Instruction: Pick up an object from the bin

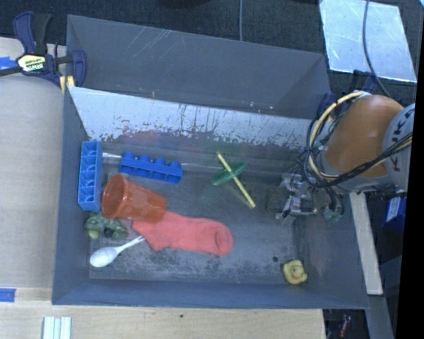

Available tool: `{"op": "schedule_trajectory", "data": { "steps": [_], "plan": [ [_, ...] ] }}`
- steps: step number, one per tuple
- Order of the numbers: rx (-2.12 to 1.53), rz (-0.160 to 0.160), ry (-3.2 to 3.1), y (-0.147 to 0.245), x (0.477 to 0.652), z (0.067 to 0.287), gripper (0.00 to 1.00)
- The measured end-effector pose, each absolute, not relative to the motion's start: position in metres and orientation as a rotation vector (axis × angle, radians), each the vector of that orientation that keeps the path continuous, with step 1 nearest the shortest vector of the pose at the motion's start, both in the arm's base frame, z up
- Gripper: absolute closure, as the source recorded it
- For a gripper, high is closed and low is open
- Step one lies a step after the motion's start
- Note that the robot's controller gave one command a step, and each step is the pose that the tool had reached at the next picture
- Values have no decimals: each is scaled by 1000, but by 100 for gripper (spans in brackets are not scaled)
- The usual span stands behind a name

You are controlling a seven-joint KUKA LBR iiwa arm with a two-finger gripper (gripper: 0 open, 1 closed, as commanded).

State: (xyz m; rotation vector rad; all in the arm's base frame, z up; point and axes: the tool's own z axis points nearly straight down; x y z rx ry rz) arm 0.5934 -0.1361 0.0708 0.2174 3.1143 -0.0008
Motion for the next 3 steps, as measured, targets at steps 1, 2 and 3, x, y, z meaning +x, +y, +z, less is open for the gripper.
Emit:
{"op": "schedule_trajectory", "data": {
  "steps": [1, 2, 3],
  "plan": [
    [203, -1, 3118, -132, 590, 139, 100],
    [192, -3, 3117, -141, 580, 188, 100],
    [170, -1, 3122, -139, 576, 247, 100]
  ]
}}
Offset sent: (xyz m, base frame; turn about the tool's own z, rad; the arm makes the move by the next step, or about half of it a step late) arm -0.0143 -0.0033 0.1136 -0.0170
